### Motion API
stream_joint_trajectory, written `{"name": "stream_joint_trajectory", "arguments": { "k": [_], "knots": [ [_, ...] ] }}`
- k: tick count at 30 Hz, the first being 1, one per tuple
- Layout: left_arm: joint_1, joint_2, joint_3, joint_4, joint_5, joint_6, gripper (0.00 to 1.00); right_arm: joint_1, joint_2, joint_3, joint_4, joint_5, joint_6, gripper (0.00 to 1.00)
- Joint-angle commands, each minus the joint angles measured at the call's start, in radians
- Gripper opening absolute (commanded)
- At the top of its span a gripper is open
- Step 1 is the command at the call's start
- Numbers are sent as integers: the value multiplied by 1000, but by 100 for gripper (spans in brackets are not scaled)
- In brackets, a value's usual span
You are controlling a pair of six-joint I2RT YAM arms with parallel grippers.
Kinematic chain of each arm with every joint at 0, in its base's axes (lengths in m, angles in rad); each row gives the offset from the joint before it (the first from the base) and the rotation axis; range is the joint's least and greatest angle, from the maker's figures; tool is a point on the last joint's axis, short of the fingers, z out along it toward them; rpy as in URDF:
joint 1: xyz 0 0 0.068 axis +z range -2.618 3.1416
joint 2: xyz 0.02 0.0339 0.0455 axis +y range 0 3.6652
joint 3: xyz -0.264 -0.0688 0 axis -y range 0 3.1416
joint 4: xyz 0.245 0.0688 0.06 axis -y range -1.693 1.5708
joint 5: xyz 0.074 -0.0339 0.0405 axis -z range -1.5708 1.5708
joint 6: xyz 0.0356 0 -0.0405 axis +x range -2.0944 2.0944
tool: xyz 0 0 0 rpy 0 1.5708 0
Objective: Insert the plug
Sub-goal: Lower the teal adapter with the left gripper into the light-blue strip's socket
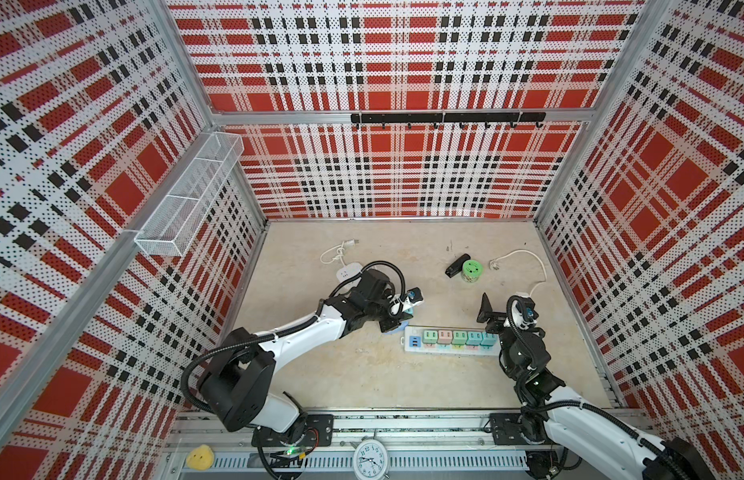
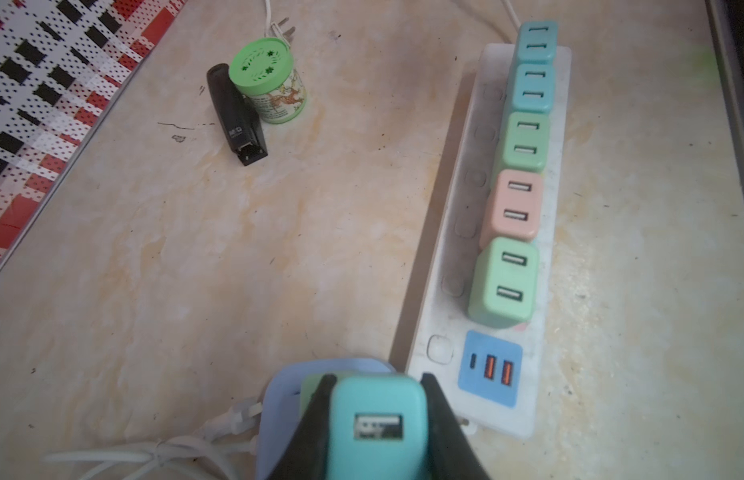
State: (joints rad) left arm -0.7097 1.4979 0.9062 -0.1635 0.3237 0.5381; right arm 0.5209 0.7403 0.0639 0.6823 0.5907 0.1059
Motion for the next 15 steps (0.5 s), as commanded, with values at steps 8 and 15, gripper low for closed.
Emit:
{"name": "stream_joint_trajectory", "arguments": {
  "k": [8, 15],
  "knots": [
    [-13, -110, -94, 55, -167, -204, 0, -7, 2, -3, 22, -14, 14, 100],
    [88, -109, -137, 99, -139, -285, 0, -7, 5, 0, 16, -18, 15, 100]
  ]
}}
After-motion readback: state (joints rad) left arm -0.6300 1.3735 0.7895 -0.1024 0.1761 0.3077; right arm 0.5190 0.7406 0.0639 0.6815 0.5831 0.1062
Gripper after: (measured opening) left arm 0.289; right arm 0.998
